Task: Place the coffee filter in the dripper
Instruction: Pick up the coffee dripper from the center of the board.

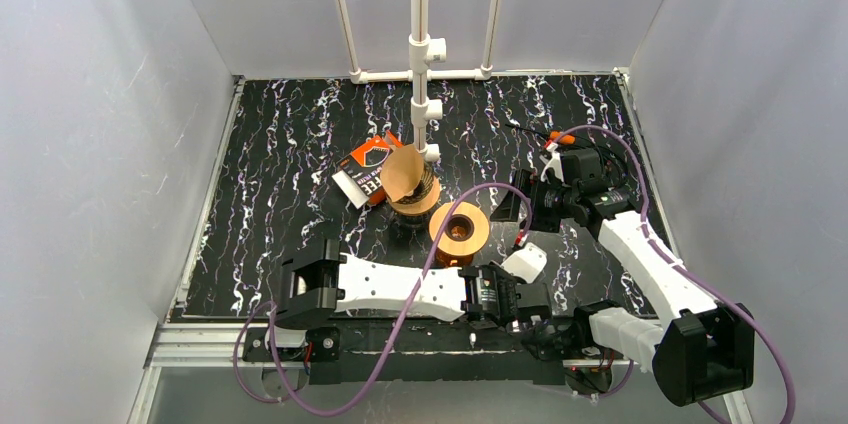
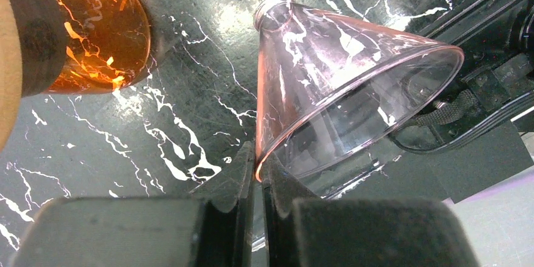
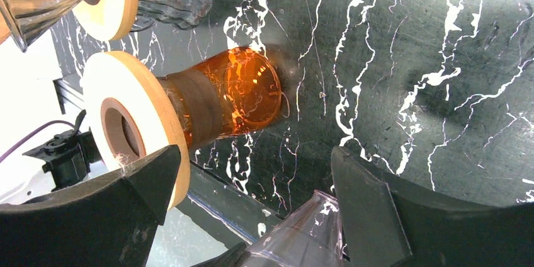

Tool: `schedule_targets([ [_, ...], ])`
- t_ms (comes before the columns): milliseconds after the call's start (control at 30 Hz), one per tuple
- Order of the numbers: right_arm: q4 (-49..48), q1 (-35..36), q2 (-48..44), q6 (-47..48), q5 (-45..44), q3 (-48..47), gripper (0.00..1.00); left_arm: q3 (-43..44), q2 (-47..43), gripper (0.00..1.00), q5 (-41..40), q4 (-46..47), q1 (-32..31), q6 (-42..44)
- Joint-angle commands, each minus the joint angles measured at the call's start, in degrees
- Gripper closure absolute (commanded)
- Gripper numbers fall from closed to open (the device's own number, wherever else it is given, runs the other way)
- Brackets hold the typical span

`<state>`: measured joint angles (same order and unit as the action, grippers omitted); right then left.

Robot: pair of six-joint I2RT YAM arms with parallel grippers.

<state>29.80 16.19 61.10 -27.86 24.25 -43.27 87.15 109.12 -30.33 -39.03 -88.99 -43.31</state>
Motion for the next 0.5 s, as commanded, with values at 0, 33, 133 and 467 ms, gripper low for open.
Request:
schedule_targets([
  [0, 0.33, -0.2, -1.18, 1.23, -0.15, -3.65, 0.02, -1.17, -4.85, 1.0, -2.28, -1.14, -0.11, -1.08],
  [33, 0.79, -0.19, -1.16, 1.43, -0.45, -4.13, 0.02, -1.13, -5.28, 1.0, -2.16, -1.14, -0.11, -0.88],
  [133, 2.17, -0.23, -1.16, 2.1, -1.19, -5.84, 0.02, -1.03, -6.69, 1.0, -1.57, -1.14, -0.08, -0.43],
  [467, 6.81, -0.21, -2.78, 4.22, -5.57, -13.62, 0.02, 0.57, -11.06, 1.0, 2.9, -1.93, 0.42, 1.07],
])
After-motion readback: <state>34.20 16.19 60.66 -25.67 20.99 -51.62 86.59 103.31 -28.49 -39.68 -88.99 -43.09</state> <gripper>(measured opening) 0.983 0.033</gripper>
